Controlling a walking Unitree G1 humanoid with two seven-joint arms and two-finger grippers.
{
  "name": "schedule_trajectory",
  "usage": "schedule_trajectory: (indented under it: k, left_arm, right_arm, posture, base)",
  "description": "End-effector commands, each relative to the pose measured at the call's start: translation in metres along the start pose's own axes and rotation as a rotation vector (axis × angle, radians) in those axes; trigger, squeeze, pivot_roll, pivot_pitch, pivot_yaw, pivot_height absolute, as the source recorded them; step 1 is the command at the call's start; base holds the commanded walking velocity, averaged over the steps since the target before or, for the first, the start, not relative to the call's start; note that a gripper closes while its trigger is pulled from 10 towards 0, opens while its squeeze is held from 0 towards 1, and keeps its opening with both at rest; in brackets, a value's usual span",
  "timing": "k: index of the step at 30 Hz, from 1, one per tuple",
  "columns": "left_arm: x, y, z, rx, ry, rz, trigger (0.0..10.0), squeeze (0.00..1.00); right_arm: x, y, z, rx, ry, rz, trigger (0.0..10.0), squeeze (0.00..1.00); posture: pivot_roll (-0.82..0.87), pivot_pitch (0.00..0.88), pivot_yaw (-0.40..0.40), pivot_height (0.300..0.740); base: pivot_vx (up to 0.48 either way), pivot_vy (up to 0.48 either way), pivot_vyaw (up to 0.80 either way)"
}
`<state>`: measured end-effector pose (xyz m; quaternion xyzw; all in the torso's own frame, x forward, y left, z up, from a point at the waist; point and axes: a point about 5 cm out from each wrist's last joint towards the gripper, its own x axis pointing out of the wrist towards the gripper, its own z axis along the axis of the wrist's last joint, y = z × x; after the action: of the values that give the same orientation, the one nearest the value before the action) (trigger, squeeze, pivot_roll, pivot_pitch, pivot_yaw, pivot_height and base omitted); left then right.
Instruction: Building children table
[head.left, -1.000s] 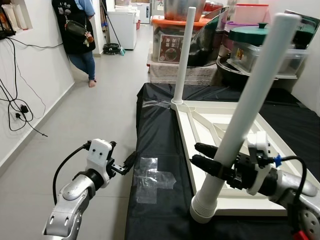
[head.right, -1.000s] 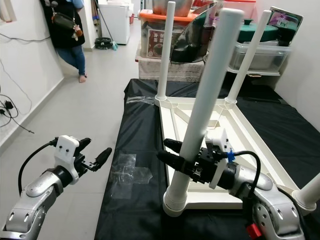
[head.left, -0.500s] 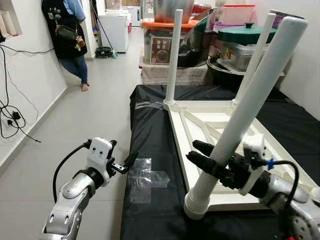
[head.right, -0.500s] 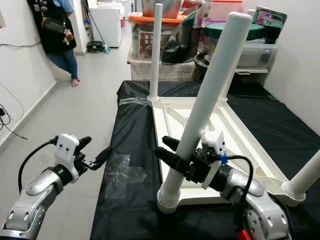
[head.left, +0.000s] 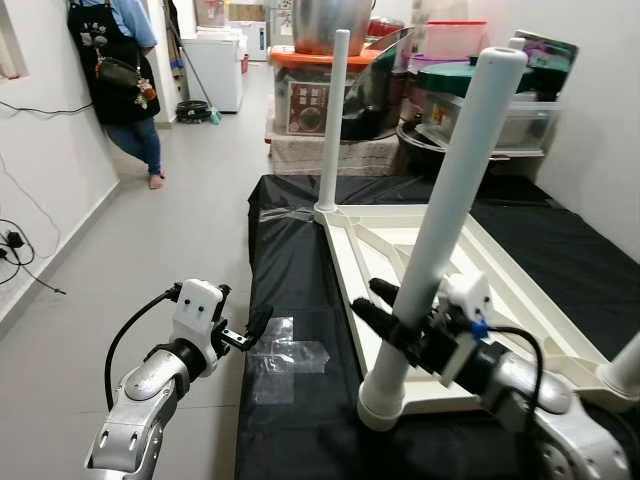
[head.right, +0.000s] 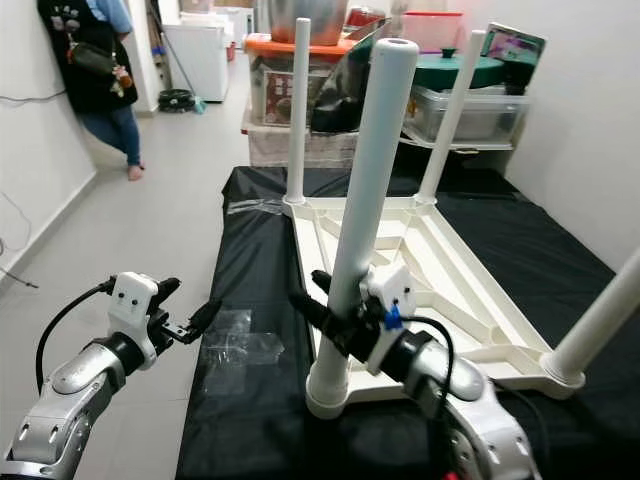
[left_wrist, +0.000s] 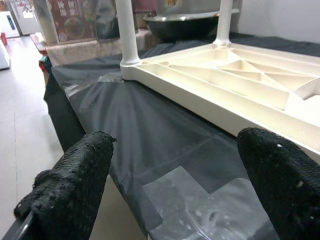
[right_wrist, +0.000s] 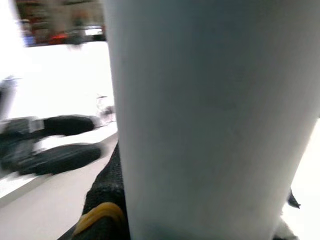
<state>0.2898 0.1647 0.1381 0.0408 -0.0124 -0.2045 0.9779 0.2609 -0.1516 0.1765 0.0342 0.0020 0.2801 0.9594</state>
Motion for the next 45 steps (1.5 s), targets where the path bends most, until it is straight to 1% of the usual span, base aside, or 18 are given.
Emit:
schedule_trajectory:
  k: [1, 2, 3, 5, 6, 7, 9, 11, 12, 13, 17, 20, 22, 25, 28, 35, 36, 45]
  left_arm:
    - [-0.001, 0.0, -0.002, 0.008, 0.009, 0.007, 10.0, 0.0]
    - [-0.001, 0.0, -0.003, 0.007, 0.01, 0.009, 10.0, 0.0]
    - [-0.001, 0.0, -0.003, 0.007, 0.01, 0.009, 10.0, 0.0]
    - [-0.001, 0.0, -0.004, 0.006, 0.012, 0.015, 10.0, 0.0]
    - [-0.001, 0.0, -0.004, 0.006, 0.012, 0.015, 10.0, 0.0]
    - [-0.001, 0.0, -0.004, 0.006, 0.012, 0.018, 10.0, 0.0]
    - [-0.001, 0.002, -0.004, 0.01, 0.013, 0.03, 10.0, 0.0]
    - [-0.001, 0.003, -0.005, 0.014, 0.015, 0.039, 10.0, 0.0]
    - [-0.001, 0.003, -0.005, 0.014, 0.015, 0.039, 10.0, 0.0]
    - [-0.001, 0.003, -0.005, 0.015, 0.015, 0.042, 10.0, 0.0]
    - [-0.001, 0.004, -0.006, 0.014, 0.017, 0.053, 10.0, 0.0]
    - [-0.001, 0.004, -0.006, 0.014, 0.018, 0.056, 10.0, 0.0]
    - [-0.001, 0.004, -0.007, 0.014, 0.02, 0.059, 10.0, 0.0]
    - [-0.001, 0.003, -0.007, 0.012, 0.021, 0.063, 10.0, 0.0]
    - [-0.001, 0.003, -0.007, 0.012, 0.022, 0.064, 10.0, 0.0]
    - [-0.001, 0.004, -0.009, 0.014, 0.028, 0.071, 10.0, 0.0]
    - [-0.001, 0.004, -0.009, 0.015, 0.028, 0.07, 10.0, 0.0]
    - [0.0, 0.004, -0.009, 0.016, 0.029, 0.066, 10.0, 0.0]
  right_arm:
    - [-0.014, -0.038, -0.041, 0.056, 0.187, -0.341, 10.0, 0.0]
    - [-0.017, -0.044, -0.045, 0.081, 0.193, -0.437, 10.0, 0.0]
    - [-0.017, -0.044, -0.045, 0.081, 0.193, -0.437, 10.0, 0.0]
    - [-0.023, -0.051, -0.051, 0.104, 0.199, -0.566, 10.0, 0.0]
    - [-0.023, -0.051, -0.051, 0.104, 0.199, -0.566, 10.0, 0.0]
    - [-0.025, -0.054, -0.053, 0.103, 0.198, -0.611, 10.0, 0.0]
    - [-0.033, -0.061, -0.053, 0.033, 0.212, -0.736, 10.0, 0.0]
    - [-0.041, -0.067, -0.054, -0.006, 0.225, -0.835, 10.0, 0.0]
    - [-0.041, -0.067, -0.054, -0.006, 0.225, -0.835, 10.0, 0.0]
    - [-0.043, -0.07, -0.055, -0.006, 0.23, -0.873, 10.0, 0.0]
    - [-0.062, -0.093, -0.051, -0.003, 0.212, -1.11, 10.0, 0.0]
    - [-0.065, -0.097, -0.049, -0.008, 0.206, -1.144, 10.0, 0.0]
    - [-0.068, -0.104, -0.047, 0.008, 0.196, -1.193, 10.0, 0.0]
    - [-0.066, -0.107, -0.049, 0.05, 0.196, -1.214, 10.0, 0.0]
    - [-0.065, -0.107, -0.049, 0.053, 0.194, -1.22, 10.0, 0.0]
    - [-0.067, -0.109, -0.047, 0.045, 0.168, -1.32, 10.0, 0.0]
    - [-0.068, -0.11, -0.044, 0.049, 0.151, -1.354, 10.0, 0.0]
    - [-0.068, -0.11, -0.041, 0.056, 0.118, -1.402, 10.0, 0.0]
  posture:
    - [0.04, 0.0, -0.043, 0.74]
    - [0.04, 0.0, -0.048, 0.74]
    - [0.04, 0.0, -0.048, 0.74]
    - [0.04, 0.0, -0.052, 0.74]
    - [0.04, 0.0, -0.052, 0.74]
    - [0.04, 0.0, -0.052, 0.74]
    - [0.03, 0.0, -0.053, 0.74]
    - [0.03, 0.0, -0.054, 0.74]
    - [0.03, 0.0, -0.054, 0.74]
    - [0.03, 0.0, -0.054, 0.74]
    - [0.04, 0.0, -0.058, 0.74]
    - [0.04, 0.0, -0.058, 0.74]
    - [0.04, 0.0, -0.062, 0.74]
    - [0.04, 0.0, -0.066, 0.74]
    - [0.04, 0.0, -0.066, 0.74]
    - [0.04, 0.0, -0.065, 0.74]
    - [0.03, 0.0, -0.062, 0.74]
    - [0.04, 0.0, -0.064, 0.74]
  base:
    - [0.0, 0.0, 0.0]
    - [0.0, 0.0, 0.0]
    - [0.0, 0.0, 0.0]
    - [0.0, 0.0, 0.0]
    - [0.0, 0.0, 0.0]
    - [0.0, 0.0, 0.0]
    - [0.0, 0.0, 0.0]
    - [0.0, 0.0, 0.0]
    - [0.0, 0.0, 0.0]
    - [0.0, 0.0, 0.0]
    - [0.0, 0.0, 0.0]
    - [0.0, 0.0, 0.0]
    - [0.0, 0.0, 0.0]
    - [0.0, 0.0, 0.0]
    - [0.0, 0.0, 0.0]
    - [0.0, 0.0, 0.0]
    - [0.0, 0.0, 0.0]
    - [0.0, 0.0, 0.0]
